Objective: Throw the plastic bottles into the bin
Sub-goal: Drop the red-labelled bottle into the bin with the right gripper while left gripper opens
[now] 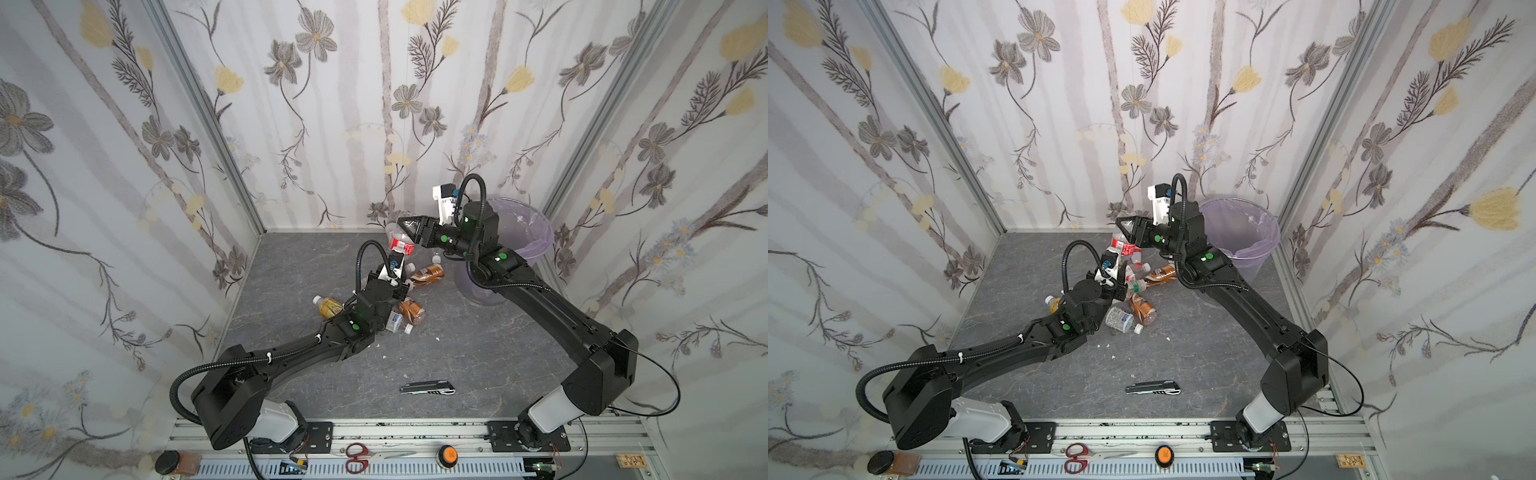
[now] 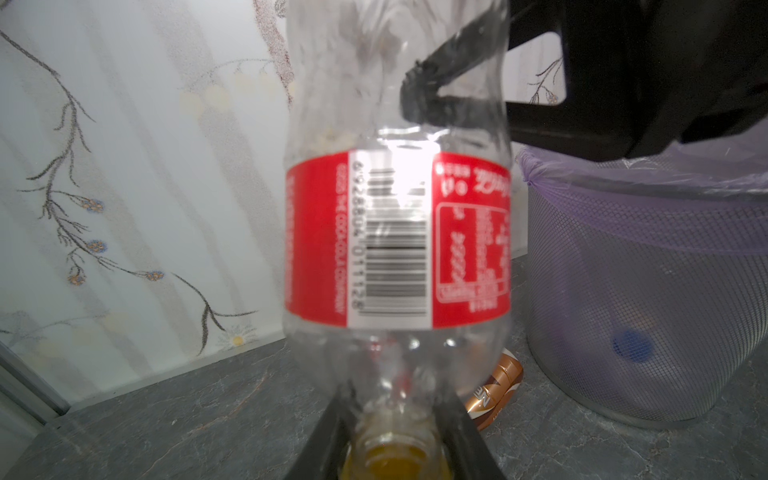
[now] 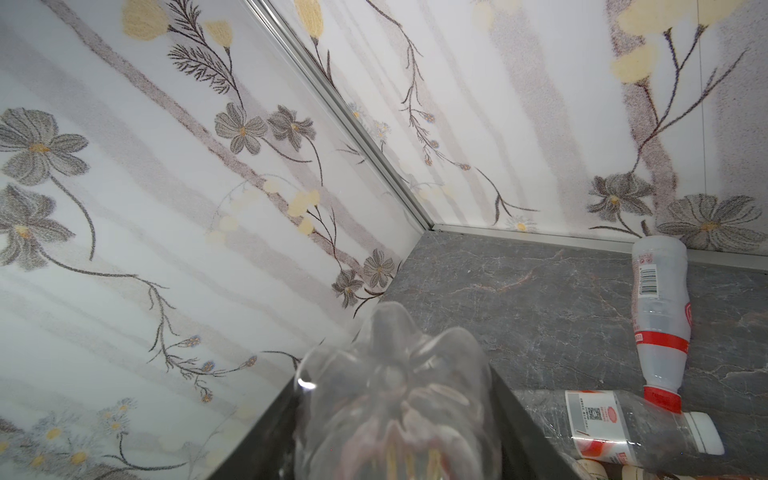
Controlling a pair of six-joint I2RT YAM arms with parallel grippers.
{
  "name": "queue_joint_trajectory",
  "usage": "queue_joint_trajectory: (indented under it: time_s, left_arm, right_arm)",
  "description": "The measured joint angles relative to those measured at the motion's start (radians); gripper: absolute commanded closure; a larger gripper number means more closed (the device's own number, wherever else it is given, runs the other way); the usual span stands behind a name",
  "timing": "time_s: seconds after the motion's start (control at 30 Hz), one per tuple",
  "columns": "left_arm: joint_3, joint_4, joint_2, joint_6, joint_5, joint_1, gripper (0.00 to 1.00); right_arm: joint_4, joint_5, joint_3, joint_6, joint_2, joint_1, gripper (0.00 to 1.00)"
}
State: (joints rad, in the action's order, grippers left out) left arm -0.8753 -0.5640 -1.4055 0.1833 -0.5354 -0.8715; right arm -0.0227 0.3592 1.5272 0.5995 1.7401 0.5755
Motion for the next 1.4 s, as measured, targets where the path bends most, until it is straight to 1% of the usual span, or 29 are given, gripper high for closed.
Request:
queue_joint_trajectory:
  time_s: [0.13,0.27,0.37,0.47,0.63,0.8,0.9,1.0,1.1,1.2,1.3,1.33,1.4]
  left_arm:
    - [0.000,-0.003,0.000,0.001,-0.003,-0.003,0.49]
    - [0.000,-0.007,0.002,0.000,-0.003,-0.005,0.29]
    - [0.003,-0.007,0.013,0.000,-0.007,-0.007,0.12]
    - [0.022,-0.008,0.042,-0.008,-0.011,-0.011,0.01]
    - [0.064,-0.006,0.114,-0.039,-0.014,-0.018,0.00]
    - [0.066,0.005,0.178,-0.065,0.017,-0.027,0.00]
    - [0.046,0.005,0.187,-0.077,0.056,-0.034,0.00]
    - [0.021,0.008,0.187,-0.080,0.076,-0.043,0.00]
    - [0.005,0.007,0.182,-0.083,0.095,-0.048,0.00]
    - [0.004,0.008,0.172,-0.085,0.112,-0.050,0.00]
    - [0.004,0.009,0.165,-0.086,0.119,-0.051,0.00]
    - [0.004,0.009,0.163,-0.087,0.120,-0.050,0.00]
    - [0.004,0.009,0.158,-0.090,0.121,-0.051,0.00]
  right_arm:
    - [0.001,-0.004,-0.011,-0.002,0.000,0.001,0.54]
    - [0.014,-0.025,-0.013,-0.010,0.000,0.001,0.54]
    - [0.021,-0.048,-0.013,-0.037,0.000,0.001,0.54]
    - [0.043,-0.084,-0.008,-0.073,0.000,-0.007,0.54]
    - [0.131,-0.190,0.046,-0.163,-0.013,-0.035,0.54]
    - [0.216,-0.309,0.177,-0.268,-0.066,-0.047,0.54]
    - [0.241,-0.390,0.249,-0.334,-0.123,-0.046,0.55]
    - [0.239,-0.475,0.268,-0.400,-0.219,-0.045,0.55]
    - [0.179,-0.554,0.260,-0.473,-0.332,-0.042,0.55]
    - [0.058,-0.607,0.184,-0.562,-0.429,-0.040,0.55]
    - [-0.034,-0.674,0.146,-0.624,-0.436,-0.078,0.52]
    - [-0.050,-0.700,0.123,-0.631,-0.422,-0.110,0.49]
    - [-0.056,-0.698,0.079,-0.618,-0.378,-0.200,0.45]
